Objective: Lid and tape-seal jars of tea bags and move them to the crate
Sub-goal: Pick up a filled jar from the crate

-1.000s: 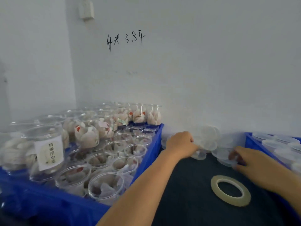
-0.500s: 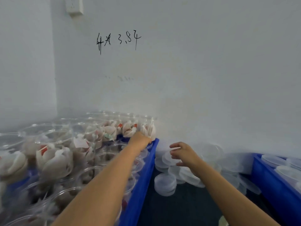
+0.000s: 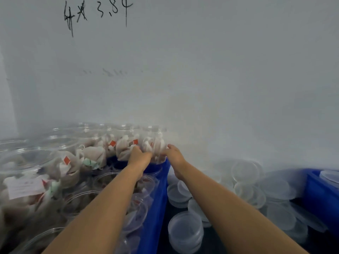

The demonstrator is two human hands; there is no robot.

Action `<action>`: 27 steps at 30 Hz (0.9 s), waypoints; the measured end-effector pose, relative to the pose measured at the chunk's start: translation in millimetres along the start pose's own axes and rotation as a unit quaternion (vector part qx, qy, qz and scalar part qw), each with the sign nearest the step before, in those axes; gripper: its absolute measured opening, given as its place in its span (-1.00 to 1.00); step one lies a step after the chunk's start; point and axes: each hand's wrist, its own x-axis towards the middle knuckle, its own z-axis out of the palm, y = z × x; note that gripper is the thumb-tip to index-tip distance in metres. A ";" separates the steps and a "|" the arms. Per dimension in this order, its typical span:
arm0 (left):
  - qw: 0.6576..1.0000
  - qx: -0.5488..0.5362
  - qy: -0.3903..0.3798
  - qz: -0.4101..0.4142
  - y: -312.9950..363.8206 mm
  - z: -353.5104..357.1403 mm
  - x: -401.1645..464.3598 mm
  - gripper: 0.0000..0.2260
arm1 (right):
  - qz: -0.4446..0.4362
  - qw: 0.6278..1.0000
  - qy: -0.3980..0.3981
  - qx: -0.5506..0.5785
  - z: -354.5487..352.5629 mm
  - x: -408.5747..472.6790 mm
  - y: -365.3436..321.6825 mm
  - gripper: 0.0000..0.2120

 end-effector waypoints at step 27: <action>0.974 -0.191 0.004 0.125 -2.1 89.0 -278.8 -0.33 | -0.094 0.982 0.160 -0.045 -127.1 -222.4 49.9 -0.70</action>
